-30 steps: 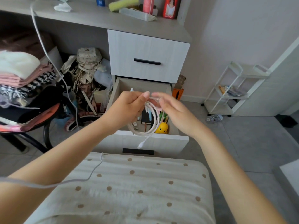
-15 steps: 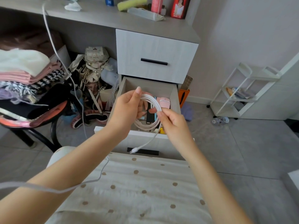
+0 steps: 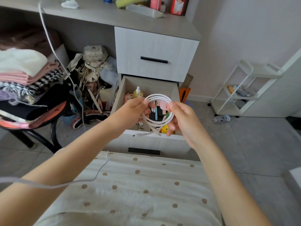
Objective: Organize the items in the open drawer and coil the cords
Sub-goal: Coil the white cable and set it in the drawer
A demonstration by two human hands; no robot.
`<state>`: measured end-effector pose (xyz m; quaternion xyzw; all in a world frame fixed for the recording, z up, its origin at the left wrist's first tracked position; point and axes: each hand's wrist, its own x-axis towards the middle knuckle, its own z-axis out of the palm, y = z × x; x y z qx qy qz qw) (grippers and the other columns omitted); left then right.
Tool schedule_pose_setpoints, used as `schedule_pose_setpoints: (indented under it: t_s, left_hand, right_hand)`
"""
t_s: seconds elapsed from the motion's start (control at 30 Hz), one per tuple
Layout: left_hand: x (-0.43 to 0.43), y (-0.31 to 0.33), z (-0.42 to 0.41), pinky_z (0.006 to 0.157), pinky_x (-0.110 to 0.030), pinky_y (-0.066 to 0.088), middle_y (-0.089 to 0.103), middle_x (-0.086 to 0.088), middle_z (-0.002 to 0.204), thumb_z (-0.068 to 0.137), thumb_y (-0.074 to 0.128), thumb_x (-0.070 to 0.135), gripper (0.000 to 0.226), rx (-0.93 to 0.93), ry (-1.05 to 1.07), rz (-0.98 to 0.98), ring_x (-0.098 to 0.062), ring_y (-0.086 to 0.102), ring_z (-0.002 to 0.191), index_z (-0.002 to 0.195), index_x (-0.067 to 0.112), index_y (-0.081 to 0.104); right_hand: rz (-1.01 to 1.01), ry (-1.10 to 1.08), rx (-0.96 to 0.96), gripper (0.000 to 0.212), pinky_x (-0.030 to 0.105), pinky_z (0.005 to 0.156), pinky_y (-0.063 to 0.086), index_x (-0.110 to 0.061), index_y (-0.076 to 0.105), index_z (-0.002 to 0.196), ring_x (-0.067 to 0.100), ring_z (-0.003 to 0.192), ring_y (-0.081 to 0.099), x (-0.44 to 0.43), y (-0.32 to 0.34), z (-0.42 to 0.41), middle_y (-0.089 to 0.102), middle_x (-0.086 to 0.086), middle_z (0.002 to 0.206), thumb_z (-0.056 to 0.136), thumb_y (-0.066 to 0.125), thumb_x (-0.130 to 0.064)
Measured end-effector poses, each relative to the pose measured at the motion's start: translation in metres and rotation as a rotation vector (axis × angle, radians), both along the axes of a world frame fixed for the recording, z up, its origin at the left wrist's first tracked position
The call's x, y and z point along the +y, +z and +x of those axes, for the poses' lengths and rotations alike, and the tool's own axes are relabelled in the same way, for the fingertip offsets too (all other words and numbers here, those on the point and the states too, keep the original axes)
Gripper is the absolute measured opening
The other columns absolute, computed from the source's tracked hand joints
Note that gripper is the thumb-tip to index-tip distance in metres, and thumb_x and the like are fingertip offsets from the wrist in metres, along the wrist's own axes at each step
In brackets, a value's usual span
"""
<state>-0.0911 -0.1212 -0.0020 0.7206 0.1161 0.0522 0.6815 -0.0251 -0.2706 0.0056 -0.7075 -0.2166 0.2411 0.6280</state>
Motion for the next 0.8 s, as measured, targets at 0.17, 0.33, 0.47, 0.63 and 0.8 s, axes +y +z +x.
schedule_pose_setpoints:
  t_s: [0.17, 0.33, 0.47, 0.63, 0.8]
  left_hand:
    - [-0.001, 0.000, -0.001, 0.082, -0.032, 0.057, 0.067, -0.016, 0.102, 0.100, 0.037, 0.026, 0.029, 0.116, -0.076, -0.038, -0.028, 0.067, 0.097, 0.102, 0.004, 0.056]
    - [-0.002, -0.003, -0.004, 0.070, -0.030, 0.058, 0.070, -0.015, 0.096, 0.101, 0.032, 0.032, 0.036, 0.184, -0.122, 0.047, -0.024, 0.072, 0.079, 0.116, 0.003, 0.048]
    - [-0.002, -0.006, -0.006, 0.045, -0.023, 0.043, 0.069, -0.002, 0.067, 0.101, 0.025, 0.037, 0.039, 0.141, -0.165, 0.265, -0.018, 0.063, 0.054, 0.107, 0.002, 0.040]
    - [0.001, -0.009, -0.004, 0.044, -0.014, 0.035, 0.046, 0.000, 0.063, 0.100, 0.040, 0.027, 0.040, 0.137, -0.172, 0.258, -0.002, 0.043, 0.045, 0.116, -0.009, 0.048]
    - [0.011, -0.004, -0.001, 0.052, -0.012, 0.044, 0.058, -0.005, 0.064, 0.084, 0.067, 0.017, 0.029, 0.110, -0.120, 0.265, -0.005, 0.050, 0.050, 0.108, 0.000, 0.067]
  right_hand:
    - [0.018, -0.049, -0.053, 0.024, 0.024, 0.038, 0.044, -0.007, 0.048, 0.082, 0.008, 0.038, 0.036, -0.002, 0.001, 0.002, 0.035, 0.003, 0.060, 0.101, 0.038, -0.018]
    - [0.000, -0.031, -0.100, 0.023, 0.025, 0.038, 0.044, -0.007, 0.049, 0.085, 0.009, 0.038, 0.036, -0.003, 0.001, 0.002, 0.038, -0.005, 0.053, 0.101, 0.038, -0.020]
    - [-0.022, -0.011, -0.133, 0.024, 0.026, 0.039, 0.046, -0.005, 0.048, 0.084, 0.009, 0.039, 0.035, -0.006, 0.003, 0.000, 0.036, 0.000, 0.063, 0.101, 0.038, -0.018]
    - [-0.098, 0.025, -0.212, 0.028, 0.027, 0.037, 0.048, -0.012, 0.045, 0.074, 0.008, 0.036, 0.036, -0.011, 0.005, -0.001, 0.034, 0.002, 0.054, 0.101, 0.037, -0.016]
    - [-0.103, 0.071, -0.221, 0.030, 0.027, 0.037, 0.047, -0.013, 0.043, 0.071, 0.009, 0.036, 0.035, -0.014, 0.002, -0.003, 0.034, -0.010, 0.046, 0.101, 0.037, -0.014]
